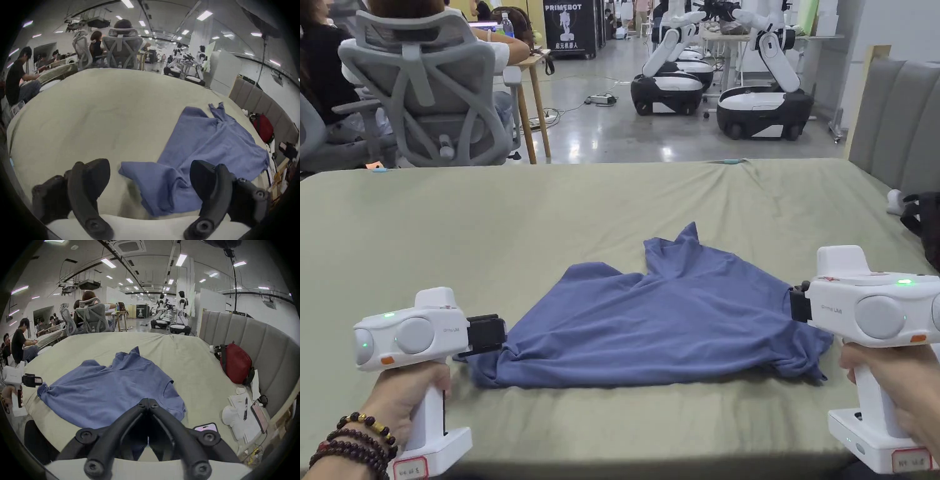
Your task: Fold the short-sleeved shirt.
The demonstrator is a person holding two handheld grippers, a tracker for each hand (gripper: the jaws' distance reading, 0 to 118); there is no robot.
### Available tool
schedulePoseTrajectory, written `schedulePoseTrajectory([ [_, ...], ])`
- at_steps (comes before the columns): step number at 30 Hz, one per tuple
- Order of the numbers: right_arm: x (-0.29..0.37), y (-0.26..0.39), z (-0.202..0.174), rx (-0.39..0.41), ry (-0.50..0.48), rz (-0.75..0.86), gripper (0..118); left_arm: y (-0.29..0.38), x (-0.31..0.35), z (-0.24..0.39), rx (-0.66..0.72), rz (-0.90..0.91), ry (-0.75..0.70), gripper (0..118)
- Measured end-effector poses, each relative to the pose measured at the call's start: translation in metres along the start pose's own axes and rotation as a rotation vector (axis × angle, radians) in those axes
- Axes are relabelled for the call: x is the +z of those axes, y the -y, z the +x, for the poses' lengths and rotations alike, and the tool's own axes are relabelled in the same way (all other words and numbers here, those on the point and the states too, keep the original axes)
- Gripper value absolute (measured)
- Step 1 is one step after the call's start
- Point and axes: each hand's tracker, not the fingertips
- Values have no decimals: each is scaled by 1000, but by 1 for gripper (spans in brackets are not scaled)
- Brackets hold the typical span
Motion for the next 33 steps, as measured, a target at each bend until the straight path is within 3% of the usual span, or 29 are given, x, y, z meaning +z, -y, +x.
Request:
schedulePoseTrajectory([
  [3,-2,2,1,-2,2,-9,0,1,-21,-3,2,-64,-46,99],
  [6,-4,5,3,-8,1,-23,0,7,-29,-3,-15,-116,-46,58],
  [8,-6,6,5,-5,3,-34,0,12,-25,-2,-18,-109,-55,56],
  [9,-7,6,5,-3,5,-38,0,12,-23,-2,-17,-97,-55,48],
  [10,-8,7,5,-3,7,-41,0,9,-23,-3,-13,-107,-53,21],
  [11,-9,6,6,-3,8,-41,0,7,-22,-4,0,-113,-48,4],
  [13,-9,4,8,-8,6,-36,0,2,-11,-5,75,-71,30,4],
  [20,-27,-30,12,28,-11,-16,0,-12,16,9,-1,17,13,4],
  [26,-106,-117,10,81,-97,-28,3,-24,12,15,-15,28,23,4],
  [27,-132,-133,9,88,-119,-39,18,-24,10,14,-13,30,23,4],
  [28,-157,-146,9,86,-154,-58,63,-25,6,14,-7,32,27,4],
  [29,-181,-155,9,80,-186,-97,97,-26,4,12,1,30,36,4],
  [30,-208,-165,9,82,-204,-148,118,-26,2,11,5,27,40,4],
  [31,-224,-170,0,87,-200,-177,118,-25,-1,10,10,26,42,4],
  [33,-265,-175,-5,120,-178,-204,105,-23,-5,8,15,22,41,4],
])
